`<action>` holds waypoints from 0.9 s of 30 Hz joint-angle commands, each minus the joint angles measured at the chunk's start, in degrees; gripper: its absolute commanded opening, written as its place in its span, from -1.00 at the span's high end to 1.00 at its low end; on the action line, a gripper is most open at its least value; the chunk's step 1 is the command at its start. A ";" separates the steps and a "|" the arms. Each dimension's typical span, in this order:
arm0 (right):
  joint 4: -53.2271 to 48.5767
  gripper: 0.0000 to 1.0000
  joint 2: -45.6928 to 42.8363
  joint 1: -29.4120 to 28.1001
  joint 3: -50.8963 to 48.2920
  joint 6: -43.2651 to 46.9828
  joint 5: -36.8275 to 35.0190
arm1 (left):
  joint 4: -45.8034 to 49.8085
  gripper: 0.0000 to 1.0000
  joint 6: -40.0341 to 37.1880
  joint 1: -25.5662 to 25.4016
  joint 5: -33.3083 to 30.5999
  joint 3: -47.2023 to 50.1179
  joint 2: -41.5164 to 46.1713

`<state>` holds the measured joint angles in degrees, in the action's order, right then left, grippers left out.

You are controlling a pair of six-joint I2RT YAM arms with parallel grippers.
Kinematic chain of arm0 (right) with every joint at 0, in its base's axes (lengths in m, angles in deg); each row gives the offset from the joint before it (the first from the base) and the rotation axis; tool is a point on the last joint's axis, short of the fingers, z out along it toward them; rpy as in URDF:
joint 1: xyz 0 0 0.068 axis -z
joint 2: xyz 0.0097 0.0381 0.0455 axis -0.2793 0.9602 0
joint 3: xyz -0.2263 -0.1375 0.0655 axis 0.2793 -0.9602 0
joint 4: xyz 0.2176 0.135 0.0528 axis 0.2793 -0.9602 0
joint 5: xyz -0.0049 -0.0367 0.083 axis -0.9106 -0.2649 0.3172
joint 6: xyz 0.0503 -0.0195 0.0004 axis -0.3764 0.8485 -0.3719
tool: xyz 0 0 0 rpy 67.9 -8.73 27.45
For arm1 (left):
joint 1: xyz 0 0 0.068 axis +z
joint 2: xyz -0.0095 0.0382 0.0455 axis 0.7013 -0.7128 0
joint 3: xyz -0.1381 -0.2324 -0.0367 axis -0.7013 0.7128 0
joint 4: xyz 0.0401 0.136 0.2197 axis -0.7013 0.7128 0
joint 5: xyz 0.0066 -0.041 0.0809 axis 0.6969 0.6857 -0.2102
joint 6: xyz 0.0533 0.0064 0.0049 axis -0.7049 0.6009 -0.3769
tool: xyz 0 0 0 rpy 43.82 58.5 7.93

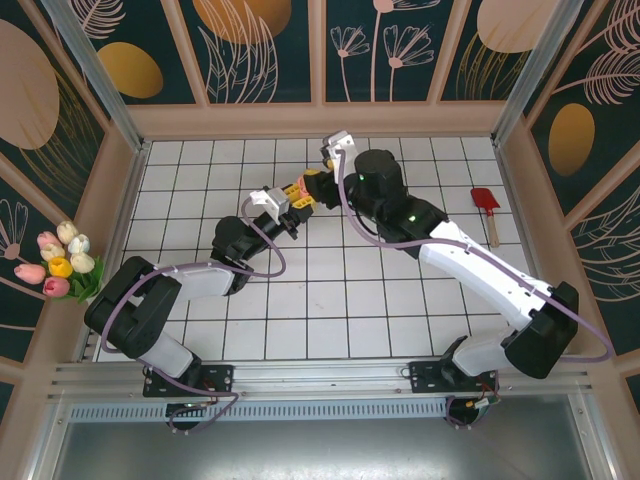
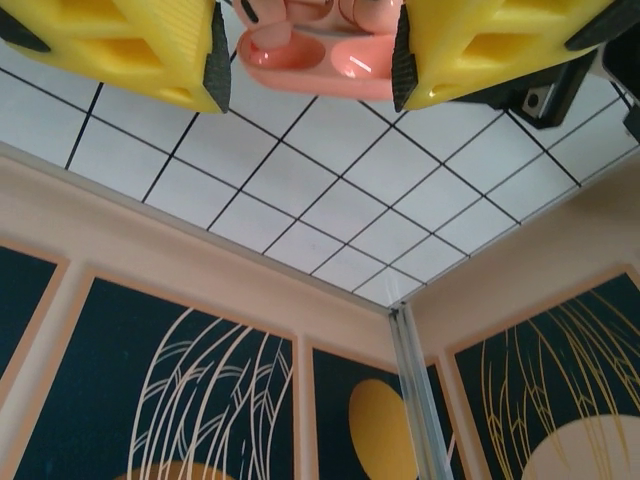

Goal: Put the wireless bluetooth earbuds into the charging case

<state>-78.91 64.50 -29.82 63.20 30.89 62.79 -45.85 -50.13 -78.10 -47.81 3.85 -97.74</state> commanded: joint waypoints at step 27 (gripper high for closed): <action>-18.96 0.29 0.67 11.42 5.31 -38.45 4.96 | -17.47 1.00 -3.25 -0.36 2.90 3.59 -2.78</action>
<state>-94.45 65.66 -18.70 69.72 -2.39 65.70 -57.50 -52.14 -78.10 -46.20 7.00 -99.64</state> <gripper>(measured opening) 0.360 0.239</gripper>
